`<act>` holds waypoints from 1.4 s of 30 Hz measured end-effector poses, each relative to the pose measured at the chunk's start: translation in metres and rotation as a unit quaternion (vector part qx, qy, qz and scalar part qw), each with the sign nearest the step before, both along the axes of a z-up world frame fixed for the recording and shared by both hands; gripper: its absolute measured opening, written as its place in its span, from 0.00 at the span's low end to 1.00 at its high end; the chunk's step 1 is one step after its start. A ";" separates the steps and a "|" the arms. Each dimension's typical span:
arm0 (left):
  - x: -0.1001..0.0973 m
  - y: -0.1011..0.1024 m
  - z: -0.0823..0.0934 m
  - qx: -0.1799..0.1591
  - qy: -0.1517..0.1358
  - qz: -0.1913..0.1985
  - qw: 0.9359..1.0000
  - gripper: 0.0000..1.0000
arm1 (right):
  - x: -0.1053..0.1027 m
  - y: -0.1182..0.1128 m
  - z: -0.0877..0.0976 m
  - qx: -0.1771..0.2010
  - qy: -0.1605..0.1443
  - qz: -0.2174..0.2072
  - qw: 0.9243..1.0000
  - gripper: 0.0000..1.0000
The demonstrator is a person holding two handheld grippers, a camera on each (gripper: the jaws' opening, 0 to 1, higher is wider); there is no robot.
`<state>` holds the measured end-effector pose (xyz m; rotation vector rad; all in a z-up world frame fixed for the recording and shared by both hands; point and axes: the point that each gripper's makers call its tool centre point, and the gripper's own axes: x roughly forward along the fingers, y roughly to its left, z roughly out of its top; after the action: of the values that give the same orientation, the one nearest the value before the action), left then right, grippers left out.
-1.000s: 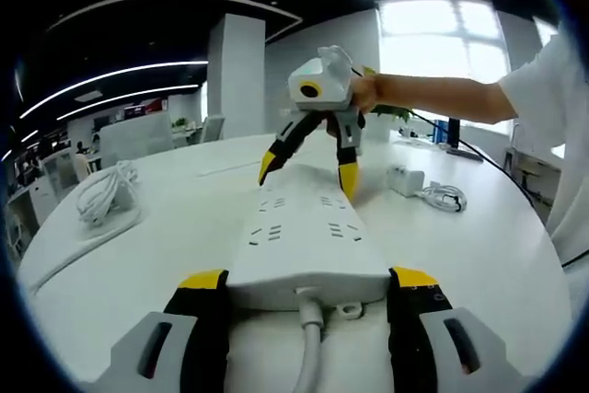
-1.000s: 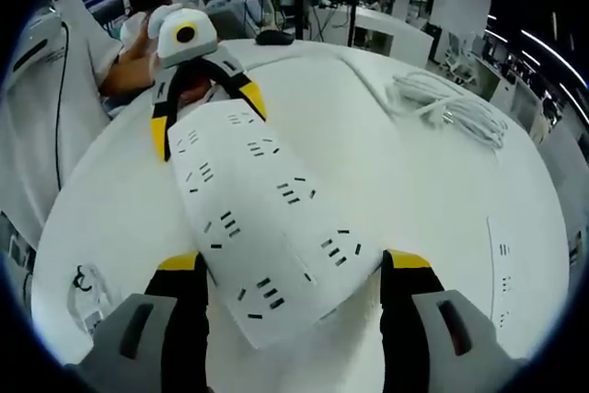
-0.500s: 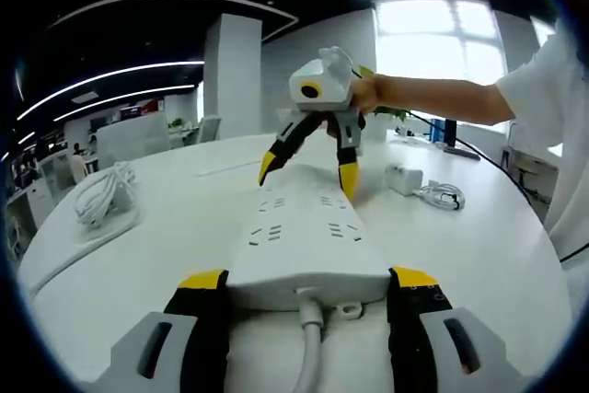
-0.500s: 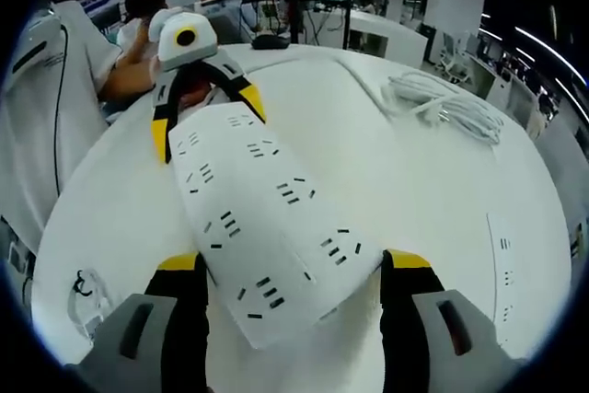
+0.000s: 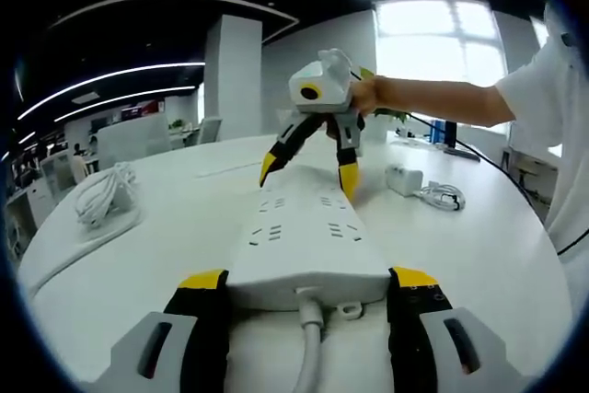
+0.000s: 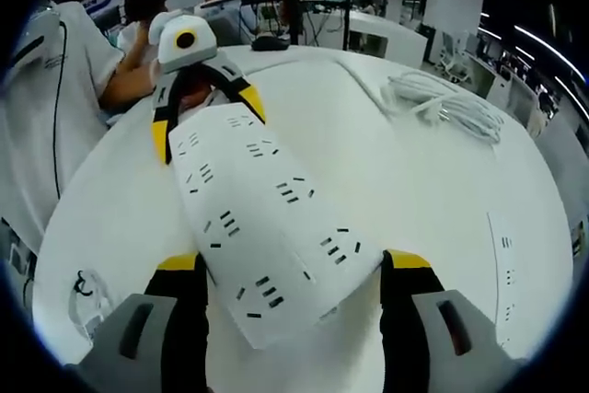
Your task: Straighten the power strip on the desk, plug the charger into it
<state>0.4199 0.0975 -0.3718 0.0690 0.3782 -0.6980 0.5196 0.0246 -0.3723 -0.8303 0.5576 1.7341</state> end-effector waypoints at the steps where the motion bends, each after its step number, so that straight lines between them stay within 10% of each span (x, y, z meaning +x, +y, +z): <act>1: 0.000 0.000 0.000 0.000 0.000 0.000 1.000 0.70 | 0.001 -0.001 0.000 0.002 0.000 -0.001 1.000 0.75; 42: 0.013 0.012 0.000 0.003 0.001 -0.050 0.999 0.70 | 0.008 -0.008 0.006 0.049 -0.006 -0.099 0.994 0.69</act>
<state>0.4329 0.1091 -0.3714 0.0943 0.3810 -0.7956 0.5277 0.0166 -0.3667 -0.6923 0.5254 1.5605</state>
